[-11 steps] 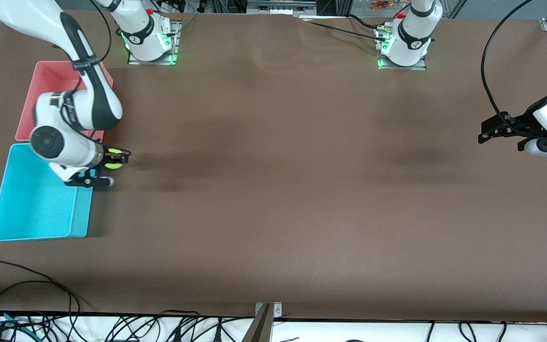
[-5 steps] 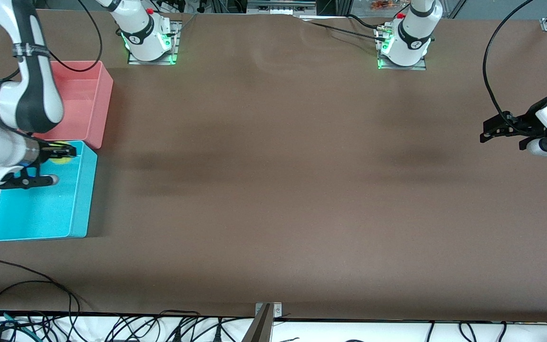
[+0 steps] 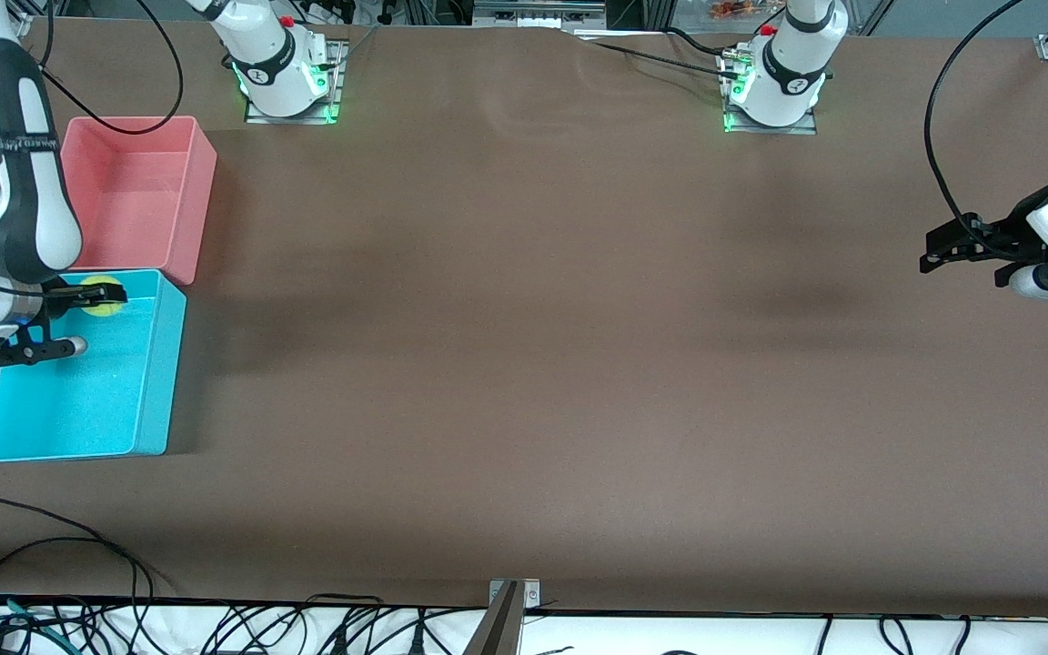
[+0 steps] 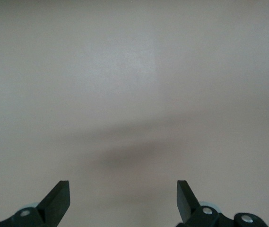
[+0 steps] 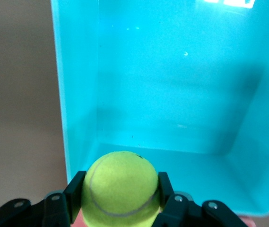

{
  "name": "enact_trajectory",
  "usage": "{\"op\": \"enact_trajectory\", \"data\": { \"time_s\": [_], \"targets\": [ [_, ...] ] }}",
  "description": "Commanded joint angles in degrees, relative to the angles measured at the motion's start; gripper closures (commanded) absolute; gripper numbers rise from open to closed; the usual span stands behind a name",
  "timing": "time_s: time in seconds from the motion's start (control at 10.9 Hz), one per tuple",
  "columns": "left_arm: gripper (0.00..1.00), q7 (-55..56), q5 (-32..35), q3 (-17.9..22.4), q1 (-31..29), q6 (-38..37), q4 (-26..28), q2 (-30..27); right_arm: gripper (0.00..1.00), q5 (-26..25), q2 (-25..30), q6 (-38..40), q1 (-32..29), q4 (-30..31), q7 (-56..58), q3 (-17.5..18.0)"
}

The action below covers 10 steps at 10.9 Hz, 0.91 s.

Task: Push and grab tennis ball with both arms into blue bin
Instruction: 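Carry the ball over the cyan bin and open the right gripper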

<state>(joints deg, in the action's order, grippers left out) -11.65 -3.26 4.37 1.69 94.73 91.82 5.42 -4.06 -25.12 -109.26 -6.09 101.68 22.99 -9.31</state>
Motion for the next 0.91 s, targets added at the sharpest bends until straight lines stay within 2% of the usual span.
{"op": "enact_trajectory", "data": {
  "time_s": [0.0,0.27,0.37,0.46,0.55,0.64,0.82],
  "targets": [
    [0.0,-1.4,-1.3,0.0,-0.4,-0.3,1.1,-1.2,0.71,4.2,-5.0,-3.1,-3.0,-1.0,6.3,0.4],
    [0.0,-1.4,-1.3,0.0,-0.5,-0.3,1.1,-1.2,0.69,5.9,-6.1,-3.6,-3.8,-1.0,8.3,0.4],
    [0.0,-1.4,-1.3,0.0,-0.5,-0.3,1.1,-1.2,0.63,5.9,-6.1,-3.6,-3.8,-1.0,8.3,0.4],
    [0.0,-1.3,-1.5,0.0,-0.5,-0.3,1.1,-1.2,0.55,5.9,-6.2,-3.6,-4.0,-1.0,8.7,0.4],
    [0.0,-1.3,-1.5,0.0,-0.5,-0.3,1.1,-1.2,0.12,6.0,-6.2,-3.6,-4.1,-1.0,8.8,0.4],
    [0.0,-1.3,-1.5,0.0,-0.5,-0.3,1.1,-1.2,0.04,6.3,-6.2,-3.5,-4.1,-1.0,8.8,0.4],
    [0.0,-1.4,-1.5,0.0,-0.5,-0.3,1.1,-1.2,0.01,6.3,-6.2,-3.5,-4.1,-1.0,8.8,0.4]
  ]
}}
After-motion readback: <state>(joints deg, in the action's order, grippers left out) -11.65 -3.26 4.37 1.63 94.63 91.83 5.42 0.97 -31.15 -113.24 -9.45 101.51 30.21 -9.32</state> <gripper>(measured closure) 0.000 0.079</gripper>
